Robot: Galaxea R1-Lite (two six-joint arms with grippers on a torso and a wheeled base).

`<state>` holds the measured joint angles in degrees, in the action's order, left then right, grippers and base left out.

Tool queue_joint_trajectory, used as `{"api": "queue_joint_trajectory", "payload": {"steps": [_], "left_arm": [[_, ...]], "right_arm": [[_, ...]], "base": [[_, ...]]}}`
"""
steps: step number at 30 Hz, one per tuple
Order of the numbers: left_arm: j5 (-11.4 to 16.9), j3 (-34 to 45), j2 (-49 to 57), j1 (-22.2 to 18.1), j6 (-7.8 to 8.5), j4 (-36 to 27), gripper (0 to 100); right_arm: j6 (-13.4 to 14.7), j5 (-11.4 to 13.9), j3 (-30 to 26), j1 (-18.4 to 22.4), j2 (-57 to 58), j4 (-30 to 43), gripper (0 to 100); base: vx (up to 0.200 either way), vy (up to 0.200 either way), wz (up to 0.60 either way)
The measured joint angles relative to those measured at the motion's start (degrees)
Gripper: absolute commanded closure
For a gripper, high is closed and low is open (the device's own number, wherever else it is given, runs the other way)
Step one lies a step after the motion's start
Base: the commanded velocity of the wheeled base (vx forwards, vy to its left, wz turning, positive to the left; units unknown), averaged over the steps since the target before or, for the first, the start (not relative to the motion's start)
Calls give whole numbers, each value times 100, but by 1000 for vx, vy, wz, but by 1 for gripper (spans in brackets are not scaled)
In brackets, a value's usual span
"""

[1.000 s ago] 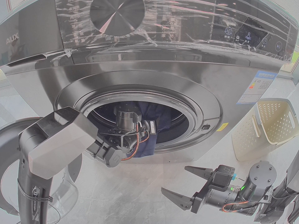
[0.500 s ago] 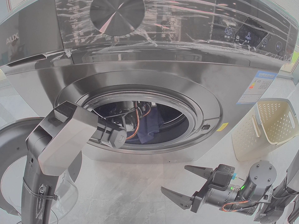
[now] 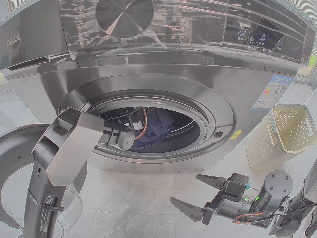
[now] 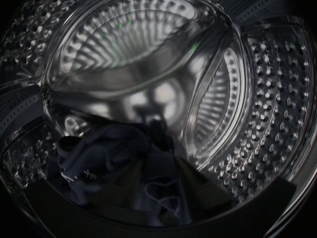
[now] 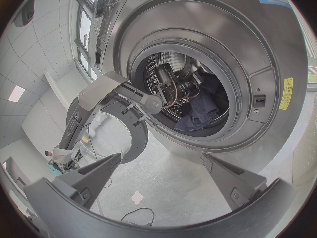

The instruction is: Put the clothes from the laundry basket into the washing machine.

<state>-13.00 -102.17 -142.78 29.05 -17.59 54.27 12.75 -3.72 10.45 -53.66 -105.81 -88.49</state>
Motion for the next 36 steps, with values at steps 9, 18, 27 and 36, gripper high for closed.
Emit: {"api": "queue_joint_trajectory", "payload": {"steps": [9,18,27,36], "left_arm": [[154,1808,518,113,185,-358,0],[288,2940,1157,190,460,-1100,0],[285,2844,1072,145,600,-1376,100],[304,2345,794,101,550,-1415,100]], "right_arm": [[0,0,0,2,0,0,0],[0,-5,0,-13,0,2,0],[-2,-5,11,-13,-2,2,0],[-2,-7,40,5,-2,2,0]], "base": [[0,0,0],[0,0,0],[0,0,0],[0,0,0]]}}
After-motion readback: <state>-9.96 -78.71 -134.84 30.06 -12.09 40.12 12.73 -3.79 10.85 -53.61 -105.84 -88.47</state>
